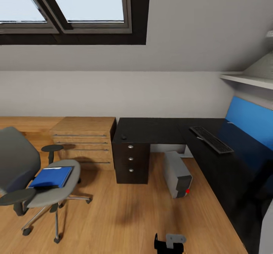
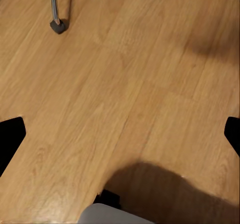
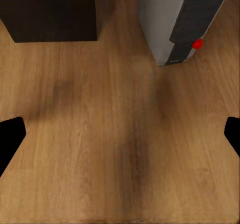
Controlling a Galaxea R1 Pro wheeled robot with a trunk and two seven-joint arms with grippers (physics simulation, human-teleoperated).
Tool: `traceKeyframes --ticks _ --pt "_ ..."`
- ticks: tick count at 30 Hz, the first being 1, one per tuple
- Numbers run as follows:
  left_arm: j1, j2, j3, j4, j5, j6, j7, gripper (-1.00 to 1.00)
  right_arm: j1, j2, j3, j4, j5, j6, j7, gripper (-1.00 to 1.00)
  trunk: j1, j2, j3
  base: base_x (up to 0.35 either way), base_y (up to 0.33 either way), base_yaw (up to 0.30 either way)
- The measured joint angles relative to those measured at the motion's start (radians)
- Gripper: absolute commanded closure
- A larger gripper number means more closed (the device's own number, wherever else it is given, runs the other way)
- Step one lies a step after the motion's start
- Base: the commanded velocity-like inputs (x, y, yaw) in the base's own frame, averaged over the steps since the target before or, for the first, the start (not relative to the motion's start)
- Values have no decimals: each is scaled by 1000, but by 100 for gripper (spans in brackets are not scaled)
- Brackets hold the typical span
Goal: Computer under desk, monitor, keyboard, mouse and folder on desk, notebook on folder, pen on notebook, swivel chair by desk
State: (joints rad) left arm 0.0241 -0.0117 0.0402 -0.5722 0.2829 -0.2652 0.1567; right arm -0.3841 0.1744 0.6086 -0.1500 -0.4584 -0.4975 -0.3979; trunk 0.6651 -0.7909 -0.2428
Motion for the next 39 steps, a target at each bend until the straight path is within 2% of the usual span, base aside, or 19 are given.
traceKeyframes --ticks 28,39 --pt "0 0 0 0 0 -1 6 -100 0 0 1 11 1 0 9 -100 0 0 0 -336 -20 -3" --pt "0 0 -1 1 1 0 4 -100 0 0 1 11 1 -1 9 -100 -1 0 0 -80 -233 -223"
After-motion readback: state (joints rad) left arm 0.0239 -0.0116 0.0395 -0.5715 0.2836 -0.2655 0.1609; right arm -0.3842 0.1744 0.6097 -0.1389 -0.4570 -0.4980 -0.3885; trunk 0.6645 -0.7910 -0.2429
